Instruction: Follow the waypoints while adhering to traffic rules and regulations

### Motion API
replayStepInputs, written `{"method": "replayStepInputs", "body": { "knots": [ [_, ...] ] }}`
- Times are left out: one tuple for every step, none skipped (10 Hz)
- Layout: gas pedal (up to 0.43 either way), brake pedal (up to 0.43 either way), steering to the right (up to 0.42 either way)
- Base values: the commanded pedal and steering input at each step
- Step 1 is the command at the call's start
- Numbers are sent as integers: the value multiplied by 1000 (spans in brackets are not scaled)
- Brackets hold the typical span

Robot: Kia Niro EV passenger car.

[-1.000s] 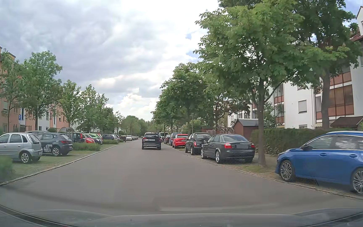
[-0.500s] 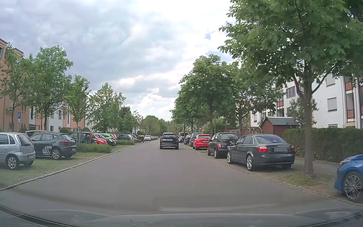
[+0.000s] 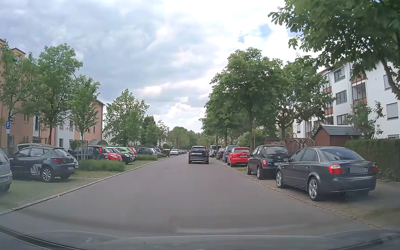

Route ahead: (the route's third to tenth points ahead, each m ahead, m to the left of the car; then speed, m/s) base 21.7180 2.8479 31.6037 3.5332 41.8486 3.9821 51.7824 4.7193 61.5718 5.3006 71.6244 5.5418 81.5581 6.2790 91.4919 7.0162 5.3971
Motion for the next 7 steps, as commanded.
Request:
{"method": "replayStepInputs", "body": {
  "knots": [
    [130, 18, -33],
    [130, 18, -35],
    [130, 18, -40],
    [130, 18, -45],
    [130, 18, -45],
    [130, 18, -41],
    [130, 18, -39]
  ]
}}
